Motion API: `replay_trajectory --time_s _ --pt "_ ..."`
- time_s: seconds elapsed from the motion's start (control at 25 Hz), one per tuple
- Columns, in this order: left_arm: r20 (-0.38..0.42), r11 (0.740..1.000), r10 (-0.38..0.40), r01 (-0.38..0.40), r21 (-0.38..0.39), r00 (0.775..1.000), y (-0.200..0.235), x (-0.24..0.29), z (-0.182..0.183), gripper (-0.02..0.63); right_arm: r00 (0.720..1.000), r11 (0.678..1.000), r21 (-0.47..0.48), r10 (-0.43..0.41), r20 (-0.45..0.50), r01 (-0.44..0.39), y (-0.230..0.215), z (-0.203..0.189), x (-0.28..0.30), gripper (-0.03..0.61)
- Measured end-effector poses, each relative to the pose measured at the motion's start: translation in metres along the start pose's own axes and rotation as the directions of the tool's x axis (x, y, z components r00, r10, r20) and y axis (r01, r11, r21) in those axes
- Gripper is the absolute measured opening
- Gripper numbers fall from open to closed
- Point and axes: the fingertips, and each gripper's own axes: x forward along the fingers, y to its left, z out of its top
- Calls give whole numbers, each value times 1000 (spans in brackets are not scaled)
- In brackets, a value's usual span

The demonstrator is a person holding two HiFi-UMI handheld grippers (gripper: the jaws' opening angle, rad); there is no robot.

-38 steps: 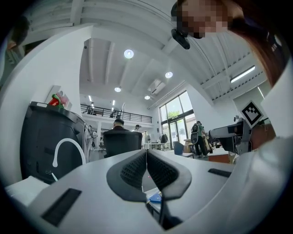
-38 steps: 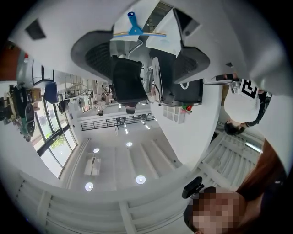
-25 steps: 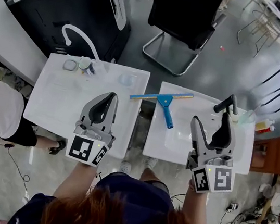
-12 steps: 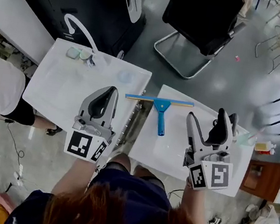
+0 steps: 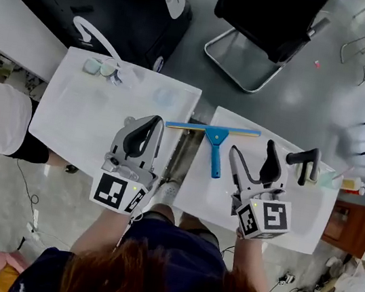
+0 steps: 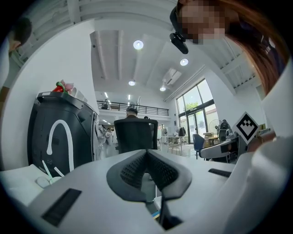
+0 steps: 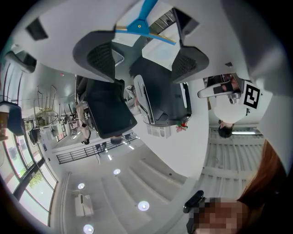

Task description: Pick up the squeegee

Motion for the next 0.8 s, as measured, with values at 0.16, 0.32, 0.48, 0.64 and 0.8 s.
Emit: replay_trajectory --time_s 0.16,0.32,0.48,0.64,0.8 --pt "-27 999 -48 48 -23 998 2 13 -17 21 992 1000 21 -17 -127 20 -1 -55 25 387" --pt "-65 995 -92 89 -42 994 5 21 -34 21 964 999 32 -32 -263 41 -2 -117 48 385" --pt "-92 993 -111 106 -54 990 13 25 -48 21 920 996 36 -58 -387 78 -4 -176 58 385" --pt "-114 993 -112 106 -60 987 22 29 -60 21 869 996 -10 -86 -487 93 -6 -221 64 390" --pt "-128 993 -108 101 -62 986 31 29 -69 21 831 993 -58 -116 -545 100 -6 -249 72 390"
